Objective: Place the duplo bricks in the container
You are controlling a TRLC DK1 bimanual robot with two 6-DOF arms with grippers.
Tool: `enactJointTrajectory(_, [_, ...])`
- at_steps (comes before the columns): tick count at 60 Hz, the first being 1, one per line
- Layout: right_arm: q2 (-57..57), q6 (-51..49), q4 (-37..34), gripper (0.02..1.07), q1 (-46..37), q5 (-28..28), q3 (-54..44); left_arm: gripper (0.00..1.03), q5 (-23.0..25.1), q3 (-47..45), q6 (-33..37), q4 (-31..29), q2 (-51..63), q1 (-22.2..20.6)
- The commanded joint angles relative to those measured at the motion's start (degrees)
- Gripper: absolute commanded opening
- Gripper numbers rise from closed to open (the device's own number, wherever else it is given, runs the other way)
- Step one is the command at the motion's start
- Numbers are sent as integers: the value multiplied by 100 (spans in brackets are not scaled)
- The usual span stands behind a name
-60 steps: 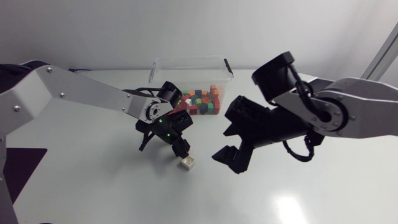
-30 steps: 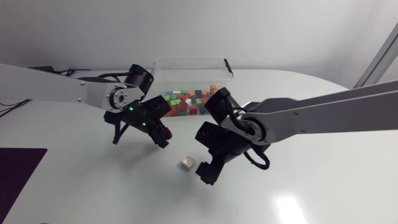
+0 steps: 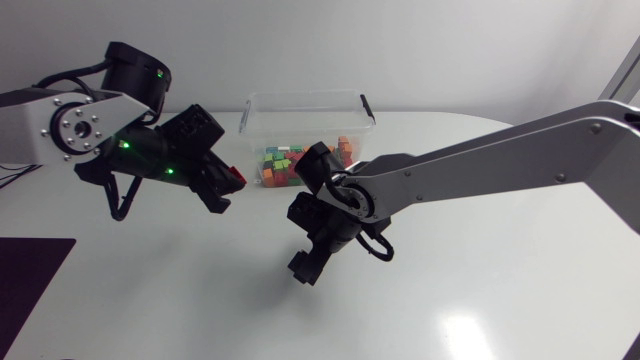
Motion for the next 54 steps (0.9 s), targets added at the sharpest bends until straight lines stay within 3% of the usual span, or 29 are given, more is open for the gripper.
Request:
enactJointTrajectory(1, [219, 173, -121, 99, 68, 103, 245, 31, 87, -88, 110, -83, -334, 62])
enactJointTrajectory(17, [773, 314, -507, 95, 103, 331, 825, 31, 228, -97, -144, 137, -818, 273])
enactJointTrajectory(24, [1019, 349, -613, 87, 173, 463, 1010, 31, 351, 17, -294, 207, -941, 414])
enactJointTrajectory(31, [1160, 358, -674, 67, 217, 560, 1107, 31, 474, 202, -487, 374, -1002, 546])
enactJointTrajectory(40, [1204, 358, -674, 33, 226, 560, 1107, 31, 474, 404, -698, 621, -958, 581])
enactJointTrajectory(54, [905, 340, -903, 28, 191, 569, 966, 31, 483, 887, -1032, 893, -519, 590])
